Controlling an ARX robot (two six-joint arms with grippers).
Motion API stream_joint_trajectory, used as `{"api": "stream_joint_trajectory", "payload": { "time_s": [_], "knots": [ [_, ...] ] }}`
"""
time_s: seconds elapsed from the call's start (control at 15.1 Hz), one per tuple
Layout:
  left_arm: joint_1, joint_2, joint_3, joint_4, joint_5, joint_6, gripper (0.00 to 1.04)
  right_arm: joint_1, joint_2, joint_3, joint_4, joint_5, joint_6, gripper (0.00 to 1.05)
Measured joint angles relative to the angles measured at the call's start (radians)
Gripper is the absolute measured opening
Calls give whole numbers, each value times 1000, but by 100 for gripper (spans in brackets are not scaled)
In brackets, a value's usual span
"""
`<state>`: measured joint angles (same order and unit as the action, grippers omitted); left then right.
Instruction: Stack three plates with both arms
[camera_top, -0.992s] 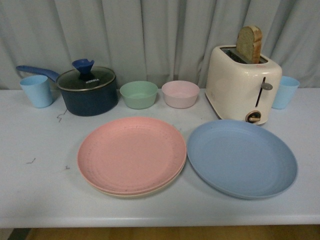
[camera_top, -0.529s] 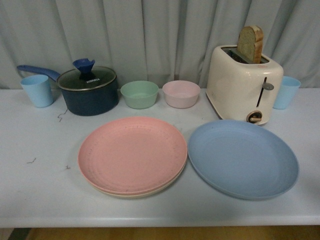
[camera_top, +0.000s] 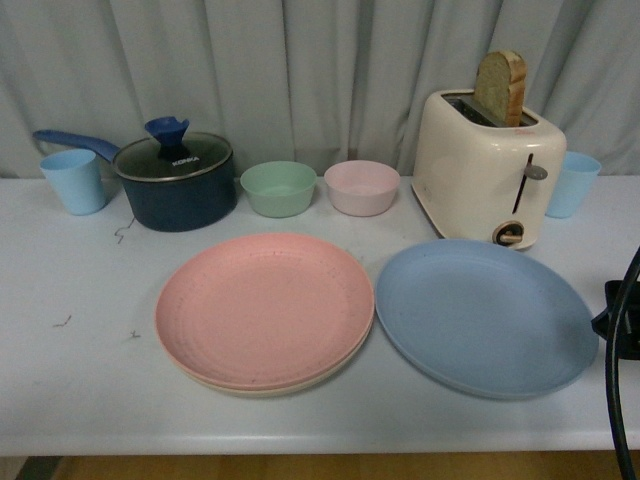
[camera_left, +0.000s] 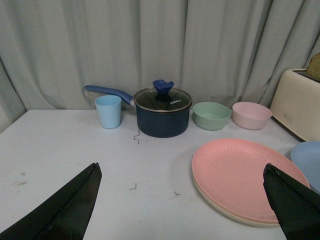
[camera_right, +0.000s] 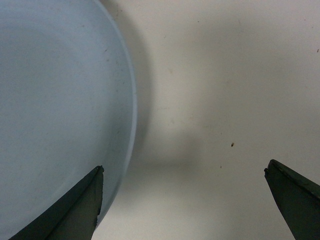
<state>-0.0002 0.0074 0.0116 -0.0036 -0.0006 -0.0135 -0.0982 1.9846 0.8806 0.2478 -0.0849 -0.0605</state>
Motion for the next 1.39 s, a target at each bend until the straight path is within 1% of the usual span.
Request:
{"api": "stream_joint_trajectory", "payload": {
  "time_s": [0.13,0.2,0.53,0.73,0.79,0.99,1.12,1.26,1.39],
  "knots": [
    [0,0,0,0,0,0,98,23,67,66,-10,45,26,98],
    [0,0,0,0,0,0,98,35,100,97,-13,66,43,96],
    [0,0,0,0,0,0,98,85,180,178,-23,138,53,42],
    [0,0,0,0,0,0,98,76,162,158,-10,135,71,11],
    [0,0,0,0,0,0,98,60,116,122,-5,91,92,4],
    [0,0,0,0,0,0,98,10,-57,3,-28,43,108,3],
    [0,0,0,0,0,0,98,7,-190,-81,-63,15,97,3],
    [0,0,0,0,0,0,98,62,-303,-94,-91,-29,115,3],
    [0,0,0,0,0,0,98,165,-336,-48,-75,-96,198,3]
  ]
}}
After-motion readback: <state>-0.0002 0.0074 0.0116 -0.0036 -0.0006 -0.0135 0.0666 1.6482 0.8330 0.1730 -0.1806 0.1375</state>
